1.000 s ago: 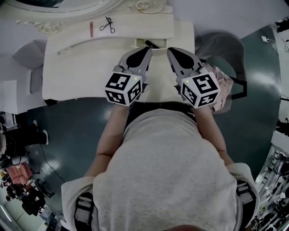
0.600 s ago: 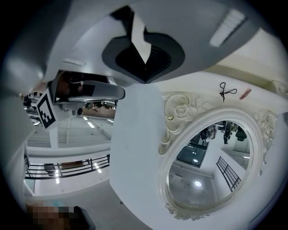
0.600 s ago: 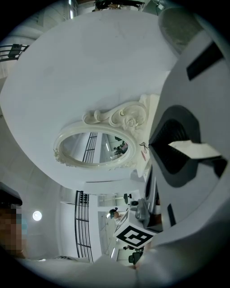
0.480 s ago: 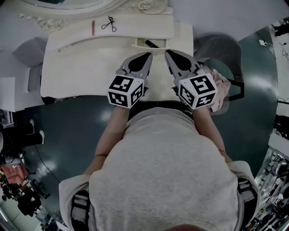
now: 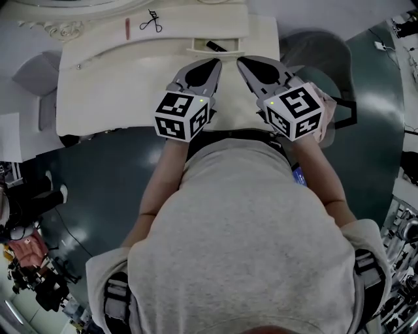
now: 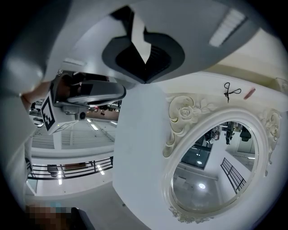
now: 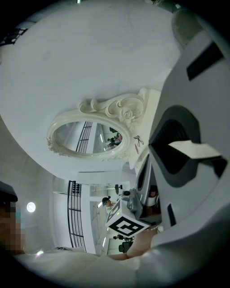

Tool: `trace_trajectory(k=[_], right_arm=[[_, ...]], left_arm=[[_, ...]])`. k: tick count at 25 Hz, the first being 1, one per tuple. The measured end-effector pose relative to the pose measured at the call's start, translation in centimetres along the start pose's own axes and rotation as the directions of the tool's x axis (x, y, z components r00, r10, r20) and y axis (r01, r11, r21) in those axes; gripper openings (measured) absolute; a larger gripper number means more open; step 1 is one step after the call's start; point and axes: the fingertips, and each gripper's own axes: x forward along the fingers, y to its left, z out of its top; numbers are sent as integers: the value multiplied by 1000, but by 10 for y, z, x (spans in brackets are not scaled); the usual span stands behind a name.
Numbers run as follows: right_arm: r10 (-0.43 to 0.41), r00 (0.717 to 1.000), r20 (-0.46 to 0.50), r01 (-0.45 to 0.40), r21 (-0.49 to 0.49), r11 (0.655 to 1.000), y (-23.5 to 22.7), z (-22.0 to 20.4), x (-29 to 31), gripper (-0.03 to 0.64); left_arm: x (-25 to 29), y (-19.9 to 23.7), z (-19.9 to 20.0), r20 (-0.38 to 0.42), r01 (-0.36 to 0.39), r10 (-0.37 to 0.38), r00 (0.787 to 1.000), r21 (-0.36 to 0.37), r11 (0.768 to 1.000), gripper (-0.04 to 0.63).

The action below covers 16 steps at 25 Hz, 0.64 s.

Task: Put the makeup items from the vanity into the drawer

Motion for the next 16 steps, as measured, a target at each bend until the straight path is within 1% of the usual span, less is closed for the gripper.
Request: trace_trajectory(k=[6, 11, 16], right_arm=[[49, 998, -43, -52, -72, 996, 3, 4, -1, 8], [89, 994, -63, -94, -88, 992, 12, 2, 0, 8], [104, 993, -60, -109, -88, 990, 15, 4, -2, 8]], left_arm=[[0, 0, 1, 6, -5, 5, 1000, 0, 1000, 9], [-1, -4, -1, 2, -6, 6, 1000, 1, 1000, 9], [2, -10, -4, 3, -11, 11, 1000, -9, 1000, 9]])
